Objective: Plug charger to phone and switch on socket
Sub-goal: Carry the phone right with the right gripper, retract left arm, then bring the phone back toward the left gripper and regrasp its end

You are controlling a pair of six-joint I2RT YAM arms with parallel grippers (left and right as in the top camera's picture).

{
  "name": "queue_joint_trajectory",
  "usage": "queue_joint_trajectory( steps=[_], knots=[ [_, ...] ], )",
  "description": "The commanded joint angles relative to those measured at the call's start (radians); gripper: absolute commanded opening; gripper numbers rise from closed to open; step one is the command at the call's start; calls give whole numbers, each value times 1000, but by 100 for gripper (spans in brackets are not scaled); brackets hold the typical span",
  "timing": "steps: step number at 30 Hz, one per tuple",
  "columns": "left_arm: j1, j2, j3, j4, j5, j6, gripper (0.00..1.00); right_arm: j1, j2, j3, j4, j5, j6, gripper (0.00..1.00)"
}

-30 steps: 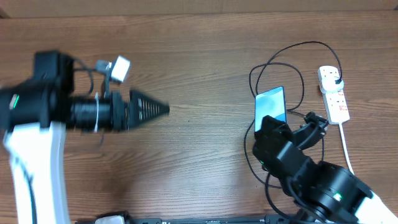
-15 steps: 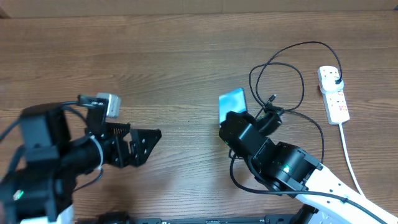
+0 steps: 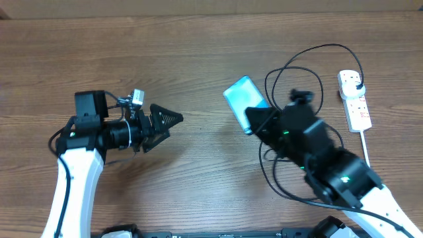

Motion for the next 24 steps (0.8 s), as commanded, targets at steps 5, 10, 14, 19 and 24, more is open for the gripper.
queue_joint_trajectory(
  steps=[5, 10, 14, 19, 24],
  knots=[
    [-9, 138, -9, 18, 348, -106, 100, -110, -29, -228, 441, -403, -39, 4],
    [-43, 151, -9, 6, 388, -142, 100, -110, 39, -384, 744, -435, 138, 4],
    [-52, 152, -9, 28, 345, -142, 100, -95, 92, -397, 786, -449, 240, 4],
    [-66, 152, -9, 48, 189, -209, 100, -50, 123, -397, 837, -441, 314, 4],
    [-104, 152, -9, 205, 171, -330, 96, -1, 149, -397, 836, -442, 476, 4]
  ],
)
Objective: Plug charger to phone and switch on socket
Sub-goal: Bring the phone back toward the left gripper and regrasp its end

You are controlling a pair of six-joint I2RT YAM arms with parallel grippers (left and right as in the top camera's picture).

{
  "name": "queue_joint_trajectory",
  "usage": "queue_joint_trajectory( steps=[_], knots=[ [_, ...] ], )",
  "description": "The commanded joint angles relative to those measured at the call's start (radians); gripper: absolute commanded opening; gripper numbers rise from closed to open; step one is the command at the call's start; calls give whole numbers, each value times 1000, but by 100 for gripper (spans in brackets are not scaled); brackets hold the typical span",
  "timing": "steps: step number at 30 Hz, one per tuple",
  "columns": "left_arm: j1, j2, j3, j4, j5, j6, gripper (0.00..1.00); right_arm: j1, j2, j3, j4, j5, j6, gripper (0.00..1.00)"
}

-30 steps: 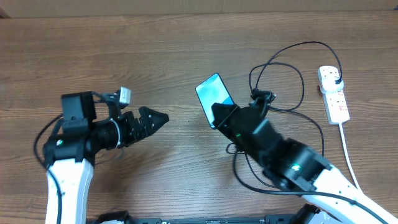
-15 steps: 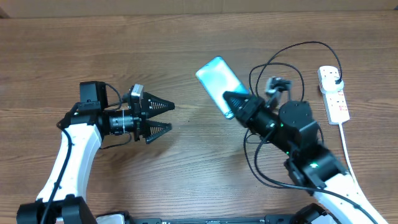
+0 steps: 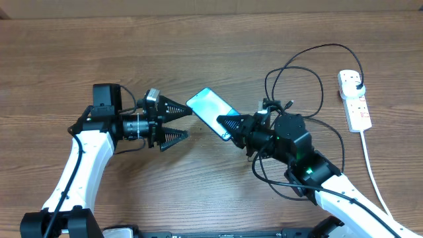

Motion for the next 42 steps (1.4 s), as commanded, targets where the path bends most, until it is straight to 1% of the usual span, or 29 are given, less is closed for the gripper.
queue_joint_trajectory(
  steps=[1, 4, 7, 11, 15, 20, 25, 26, 30, 33, 42],
  knots=[
    [-32, 1, -6, 90, -40, -134, 95, 37, 15, 18, 18, -8, 150, 4],
    [-55, 1, -6, 176, -55, -229, 89, 71, 24, 18, 19, 25, 177, 4],
    [-77, 1, -6, 209, -83, -303, 83, 94, 24, 18, 18, 85, 177, 4],
    [-103, 1, -6, 209, -106, -368, 69, 109, 25, 18, 18, 163, 195, 4],
    [-122, 1, -6, 209, -108, -407, 59, 121, 39, 19, 18, 196, 251, 4],
    [-136, 1, -6, 209, -124, -425, 47, 149, 62, 18, 20, 197, 251, 4],
    [-136, 1, -6, 209, -147, -425, 28, 186, 81, 18, 60, 200, 252, 4],
    [-136, 1, -6, 209, -151, -424, 26, 190, 83, 18, 71, 200, 251, 4],
    [-136, 1, -6, 209, -159, -424, 23, 197, 89, 18, 96, 199, 257, 4],
    [-136, 1, -6, 209, -172, -425, 23, 197, 89, 19, 97, 193, 278, 4],
    [-136, 1, -6, 209, -182, -430, 22, 236, 91, 18, 100, 193, 278, 4]
  ],
)
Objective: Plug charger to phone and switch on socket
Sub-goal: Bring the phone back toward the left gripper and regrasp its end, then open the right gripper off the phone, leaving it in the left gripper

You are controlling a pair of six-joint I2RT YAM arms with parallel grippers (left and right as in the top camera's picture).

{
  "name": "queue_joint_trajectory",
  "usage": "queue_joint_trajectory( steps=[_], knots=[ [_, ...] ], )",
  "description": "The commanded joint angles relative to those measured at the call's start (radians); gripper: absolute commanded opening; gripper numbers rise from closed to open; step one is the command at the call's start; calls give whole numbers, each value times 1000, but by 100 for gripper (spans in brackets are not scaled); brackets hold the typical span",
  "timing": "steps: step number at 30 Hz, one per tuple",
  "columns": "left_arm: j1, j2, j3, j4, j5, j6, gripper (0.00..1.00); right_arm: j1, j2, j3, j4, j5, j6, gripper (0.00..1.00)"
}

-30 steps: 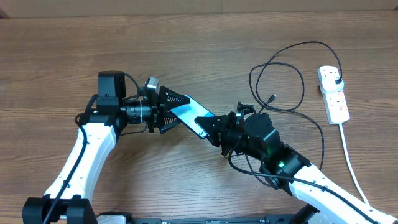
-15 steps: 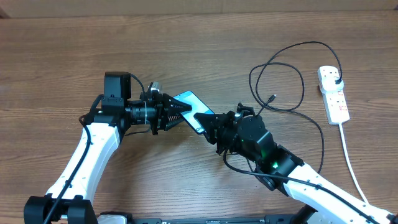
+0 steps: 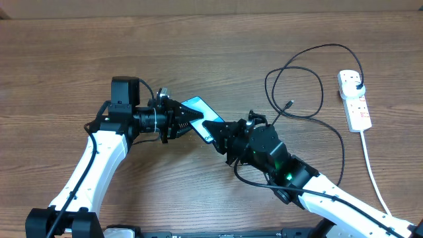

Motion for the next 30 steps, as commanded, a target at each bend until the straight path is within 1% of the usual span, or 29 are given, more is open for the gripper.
queue_joint_trajectory(
  steps=[1, 3, 5, 6, 7, 9, 11, 13, 16, 21, 23, 25, 28, 29, 30],
  knots=[
    [-7, 0, 1, 11, -5, -3, 22, 51, 3, 18, 13, -68, 1, 4],
    [-7, 0, 1, 11, -9, -5, 18, 53, 6, 18, 13, -66, 1, 4],
    [-7, 0, 1, 11, -8, -7, 11, 53, 13, 18, 13, -65, 0, 4],
    [-7, 0, 1, 11, -8, -7, 7, 53, 17, 18, 13, -65, 0, 4],
    [-7, 0, 1, 11, -8, -7, 5, 53, 21, 18, 12, -66, 0, 4],
    [-7, 0, 1, 11, -8, -6, 4, 53, 26, 18, 7, -66, 0, 7],
    [-7, 0, 1, 11, -9, -6, 4, 53, 27, 18, 2, -68, 0, 8],
    [-7, 0, 1, 11, -26, -5, 4, 53, 27, 18, -2, -75, 0, 15],
    [-7, 0, 1, 11, -55, 4, 4, 53, 27, 18, -21, -82, -1, 22],
    [-7, 0, 1, 10, -116, 79, 4, 53, 27, 18, -109, -81, -18, 33],
    [-7, 0, 1, 10, -138, 129, 4, 50, 27, 18, -152, -70, -93, 37],
    [-7, 0, 1, 8, -139, 179, 4, 50, 27, 18, -195, -26, -227, 40],
    [-6, 0, 1, -19, -140, 248, 4, 49, 27, 18, -277, 38, -477, 48],
    [-6, 0, 1, -31, -140, 265, 4, 49, 27, 18, -303, 52, -536, 50],
    [-6, 0, 1, -61, -140, 299, 4, 49, 26, 18, -350, 61, -634, 54]
  ],
)
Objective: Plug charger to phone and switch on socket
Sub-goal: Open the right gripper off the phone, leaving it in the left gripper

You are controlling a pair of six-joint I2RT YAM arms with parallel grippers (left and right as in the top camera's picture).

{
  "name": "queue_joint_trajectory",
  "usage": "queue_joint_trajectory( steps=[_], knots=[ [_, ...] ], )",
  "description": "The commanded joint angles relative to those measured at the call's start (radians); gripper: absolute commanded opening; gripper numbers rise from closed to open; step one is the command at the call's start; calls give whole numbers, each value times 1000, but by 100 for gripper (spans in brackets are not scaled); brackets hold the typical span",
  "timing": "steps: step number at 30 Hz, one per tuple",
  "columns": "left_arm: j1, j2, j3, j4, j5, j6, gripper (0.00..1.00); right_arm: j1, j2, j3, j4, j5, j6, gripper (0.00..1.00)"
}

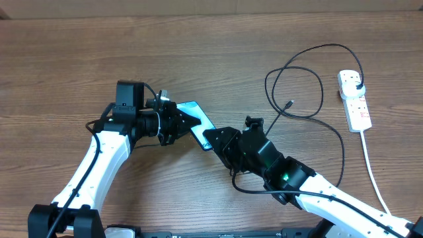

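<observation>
The phone (197, 118), blue screen up, is held off the table at the centre, between both grippers. My left gripper (180, 121) is closed over its left end. From the lower right, my right gripper (213, 139) is shut on the phone's near right end. The black charger cable (322, 79) lies in loops on the right. Its free plug tip (291, 104) rests on the wood, away from both grippers. A white socket strip (355, 102) lies at the far right with the charger plugged into its top; its switch state is too small to read.
A white lead (371, 172) runs from the strip down toward the front edge. One black cable loop passes under my right arm (310, 188). Bare wooden tabletop (66, 59) lies to the left and at the back.
The phone has shifted slightly left and toward the front. My left fingers now sit further over its left end. My right gripper keeps hold of the other end.
My right gripper first held the phone near the cable loops, with my left gripper far to the left. Then the phone was at the centre, facing my open left gripper. Later my left fingers stood around its end, and now both grippers hold it.
</observation>
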Motion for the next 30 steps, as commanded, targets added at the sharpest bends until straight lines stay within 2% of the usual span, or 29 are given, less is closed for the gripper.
queue_joint_trajectory(
  steps=[1, 3, 4, 5, 10, 14, 22, 26, 30],
  knots=[
    [6, -9, 19, -31, 22, 131, 4, 20, 8, -4, -113, 24, -379, 56],
    [6, -9, 19, -56, 22, 165, 4, 14, 8, -4, -154, 24, -478, 58],
    [6, -9, 19, -79, 19, 199, 4, 1, 8, -3, -193, 36, -554, 68],
    [6, -9, 19, -92, 12, 210, 4, -10, 8, -2, -213, 42, -571, 71],
    [6, -9, 19, -146, -23, 232, 4, -92, 7, 60, -364, 49, -570, 75],
    [6, -9, 19, -148, -41, 231, 4, -165, 8, 130, -472, 126, -570, 82],
    [6, -9, 19, -146, -65, 231, 4, -386, 102, 181, -526, 170, -570, 81],
    [6, -9, 19, -147, -66, 230, 4, -452, 237, 206, -488, 170, -605, 73],
    [6, -9, 19, -159, -66, 230, 4, -460, 358, 248, -455, 230, -626, 67]
  ],
)
